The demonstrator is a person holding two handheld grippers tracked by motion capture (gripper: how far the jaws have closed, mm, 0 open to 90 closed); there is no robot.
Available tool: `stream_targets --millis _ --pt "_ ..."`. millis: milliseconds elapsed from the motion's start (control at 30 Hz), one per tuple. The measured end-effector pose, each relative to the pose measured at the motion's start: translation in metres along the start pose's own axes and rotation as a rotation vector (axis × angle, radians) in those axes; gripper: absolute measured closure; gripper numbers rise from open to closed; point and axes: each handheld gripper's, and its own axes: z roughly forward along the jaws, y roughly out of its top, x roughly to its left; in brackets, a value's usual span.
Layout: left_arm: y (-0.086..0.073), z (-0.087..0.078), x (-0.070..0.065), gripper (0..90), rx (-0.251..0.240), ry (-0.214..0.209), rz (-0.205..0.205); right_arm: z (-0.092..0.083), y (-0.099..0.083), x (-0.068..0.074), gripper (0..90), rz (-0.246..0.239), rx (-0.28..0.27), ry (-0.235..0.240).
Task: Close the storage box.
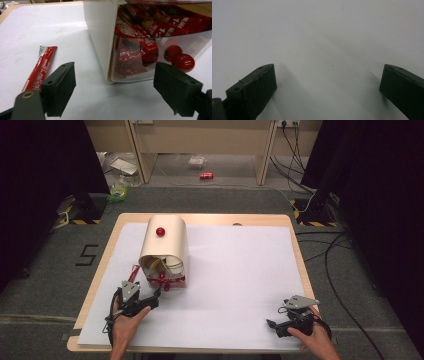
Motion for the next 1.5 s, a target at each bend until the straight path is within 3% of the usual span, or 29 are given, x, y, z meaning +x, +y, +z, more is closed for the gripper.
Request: stream_targets --millis 333,667,1133,1500 --pt "0.0 0.001 0.001 15.6 0.003 -0.004 -0.007 0.0 0.0 0.0 1.3 0.0 0.0 0.0" --pt "0.0 -0.003 -0.003 19.9 0.009 -0.031 0.001 0.0 0.0 0.0 1.2 0.0 0.0 0.001" --pt "0.0 -0.009 -0.001 19.8 0.007 -0.03 -0.018 0.0 0.0 -0.001 1.1 0.001 0.001 0.005" --pt "0.0 -0.014 -0.002 19.8 0.014 -0.027 0.0 0.0 0.0 -0.001 1.1 0.001 0.001 0.006"
